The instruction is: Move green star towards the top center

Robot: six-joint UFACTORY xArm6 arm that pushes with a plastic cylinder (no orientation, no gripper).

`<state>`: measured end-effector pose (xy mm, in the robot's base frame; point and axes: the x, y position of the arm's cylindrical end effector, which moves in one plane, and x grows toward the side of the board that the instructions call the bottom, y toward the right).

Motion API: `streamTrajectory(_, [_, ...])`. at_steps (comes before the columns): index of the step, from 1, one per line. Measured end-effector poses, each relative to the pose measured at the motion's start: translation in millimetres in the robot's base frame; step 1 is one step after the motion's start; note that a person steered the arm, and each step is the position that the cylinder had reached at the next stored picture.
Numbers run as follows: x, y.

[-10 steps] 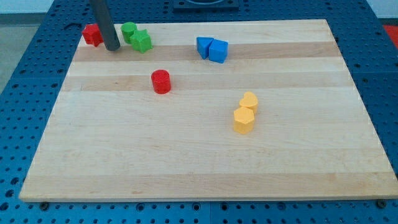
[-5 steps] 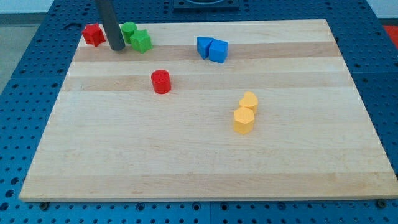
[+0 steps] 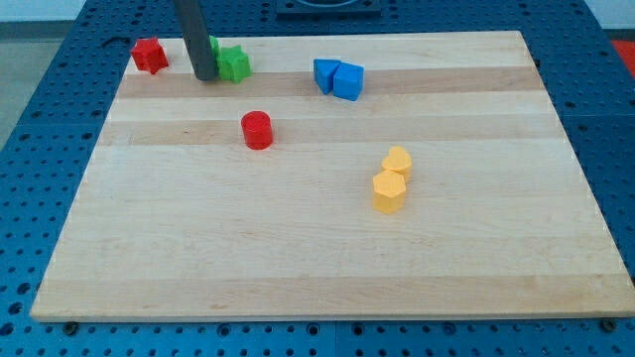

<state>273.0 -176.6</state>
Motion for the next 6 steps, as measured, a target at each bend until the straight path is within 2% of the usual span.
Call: streamTrajectory(6, [-5.9, 11.4])
